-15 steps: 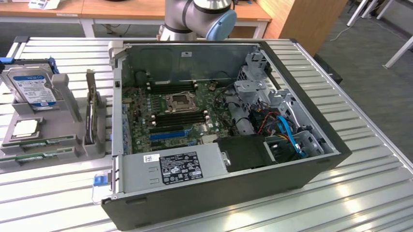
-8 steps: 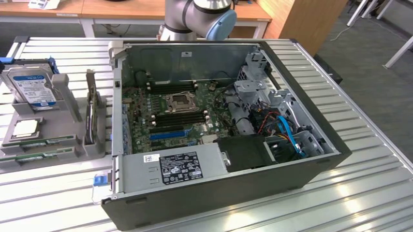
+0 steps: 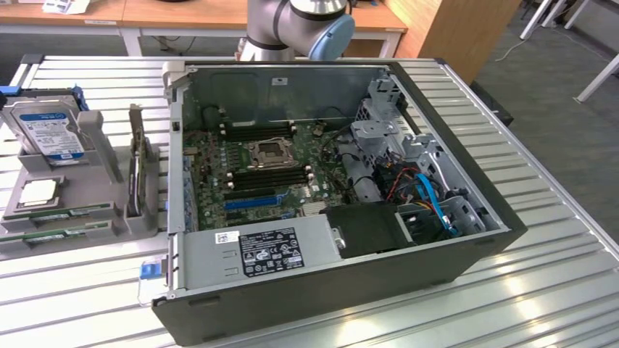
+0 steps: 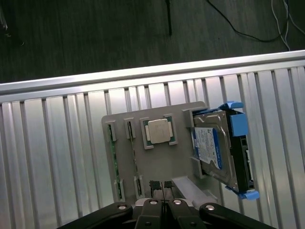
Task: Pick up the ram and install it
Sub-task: 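Pick up the ram and move it above insertion slot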
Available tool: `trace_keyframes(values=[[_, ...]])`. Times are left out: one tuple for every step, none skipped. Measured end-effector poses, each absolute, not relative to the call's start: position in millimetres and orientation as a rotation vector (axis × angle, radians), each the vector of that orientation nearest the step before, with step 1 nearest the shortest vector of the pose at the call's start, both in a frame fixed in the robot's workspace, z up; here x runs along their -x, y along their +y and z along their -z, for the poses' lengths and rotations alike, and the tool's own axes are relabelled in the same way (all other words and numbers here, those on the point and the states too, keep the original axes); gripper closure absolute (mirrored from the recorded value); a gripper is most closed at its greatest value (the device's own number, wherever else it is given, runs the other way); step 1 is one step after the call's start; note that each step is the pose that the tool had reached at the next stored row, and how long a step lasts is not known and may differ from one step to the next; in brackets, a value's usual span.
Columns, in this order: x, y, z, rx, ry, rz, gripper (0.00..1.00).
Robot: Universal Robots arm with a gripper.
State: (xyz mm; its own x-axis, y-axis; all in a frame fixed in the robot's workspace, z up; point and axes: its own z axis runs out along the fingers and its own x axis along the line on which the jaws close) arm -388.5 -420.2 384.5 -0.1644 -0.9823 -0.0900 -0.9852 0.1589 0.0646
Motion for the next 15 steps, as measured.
trace_keyframes(values=[[388.5,-420.2,-384.5,2.014,2.370,-0.168,0.90],[388.5,-420.2,-384.5,2.015,2.369,-0.168,0.90],[388.5,-420.2,-384.5,2.017,2.368,-0.168,0.90],[388.5,-420.2,-384.5,2.019,2.367,-0.168,0.90],[388.5,-420.2,-384.5,2.021,2.365,-0.168,0.90],[388.5,-420.2,-384.5,2.023,2.363,-0.168,0.90],[388.5,-420.2,-384.5,2.026,2.361,-0.168,0.90],[388.5,-420.2,-384.5,2.028,2.359,-0.168,0.90],[388.5,-420.2,-384.5,2.029,2.358,-0.168,0.90],[388.5,-420.2,-384.5,2.031,2.357,-0.168,0.90],[388.5,-420.2,-384.5,2.034,2.354,-0.168,0.90],[388.4,-420.2,-384.5,2.040,2.349,-0.168,0.90],[388.4,-420.2,-384.5,2.046,2.344,-0.168,0.90],[388.5,-420.2,-384.5,2.053,2.339,-0.168,0.90],[388.4,-420.2,-384.4,2.060,2.333,-0.169,0.90]])
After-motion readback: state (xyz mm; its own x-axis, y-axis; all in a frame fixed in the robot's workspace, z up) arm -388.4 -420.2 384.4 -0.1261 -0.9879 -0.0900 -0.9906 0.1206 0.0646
